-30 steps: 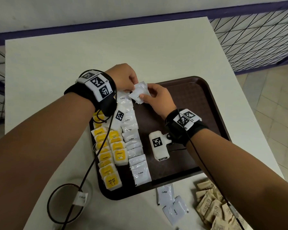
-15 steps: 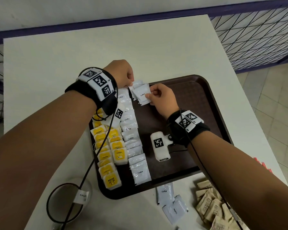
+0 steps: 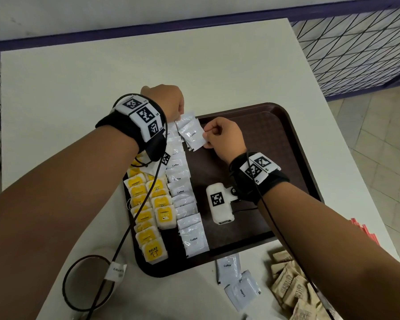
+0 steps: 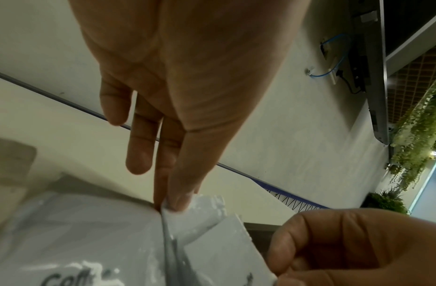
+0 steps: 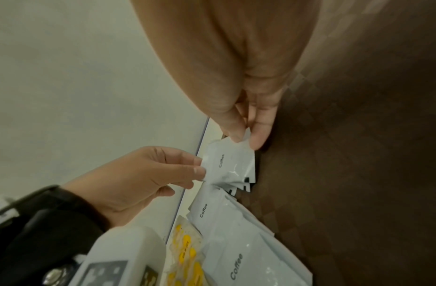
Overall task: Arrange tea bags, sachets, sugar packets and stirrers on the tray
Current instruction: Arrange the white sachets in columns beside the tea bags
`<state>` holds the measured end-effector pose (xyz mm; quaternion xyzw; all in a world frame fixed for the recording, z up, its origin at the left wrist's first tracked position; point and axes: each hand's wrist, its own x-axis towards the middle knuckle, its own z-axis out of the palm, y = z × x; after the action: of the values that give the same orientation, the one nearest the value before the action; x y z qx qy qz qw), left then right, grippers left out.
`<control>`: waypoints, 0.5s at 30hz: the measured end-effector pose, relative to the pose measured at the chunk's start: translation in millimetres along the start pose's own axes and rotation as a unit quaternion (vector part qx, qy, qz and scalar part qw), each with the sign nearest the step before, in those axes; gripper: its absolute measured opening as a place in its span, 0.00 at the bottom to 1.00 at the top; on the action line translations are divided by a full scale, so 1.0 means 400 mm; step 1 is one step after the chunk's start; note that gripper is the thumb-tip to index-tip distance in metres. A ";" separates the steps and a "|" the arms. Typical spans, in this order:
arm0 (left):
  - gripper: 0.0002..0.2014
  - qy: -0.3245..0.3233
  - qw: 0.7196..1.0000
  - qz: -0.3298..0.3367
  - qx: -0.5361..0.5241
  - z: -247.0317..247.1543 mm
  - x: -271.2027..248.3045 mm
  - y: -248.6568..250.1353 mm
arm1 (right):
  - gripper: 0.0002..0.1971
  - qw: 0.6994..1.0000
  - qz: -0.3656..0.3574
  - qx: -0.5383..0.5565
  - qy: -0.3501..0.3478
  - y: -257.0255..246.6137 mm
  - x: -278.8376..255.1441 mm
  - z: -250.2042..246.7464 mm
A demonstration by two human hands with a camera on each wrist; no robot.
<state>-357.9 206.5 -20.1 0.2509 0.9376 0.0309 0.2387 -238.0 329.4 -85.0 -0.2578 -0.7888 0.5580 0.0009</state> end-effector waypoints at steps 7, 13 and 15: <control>0.09 0.047 0.997 0.019 -0.065 -0.002 -0.007 -0.007 | 0.07 0.998 0.028 0.057 0.019 0.008 -0.015 0.000; 0.10 -0.003 0.984 0.094 -0.150 -0.022 -0.036 -0.002 | 0.09 0.985 0.044 0.169 0.008 -0.004 -0.031 -0.013; 0.09 -0.015 0.983 0.102 -0.150 -0.021 -0.040 0.005 | 0.10 0.981 0.040 0.190 -0.001 -0.010 -0.036 -0.017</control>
<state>-349.0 201.0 -5.3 0.3068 0.8881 0.1914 0.2836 -225.0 328.4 -74.6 -0.2833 -0.6572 0.6979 0.0267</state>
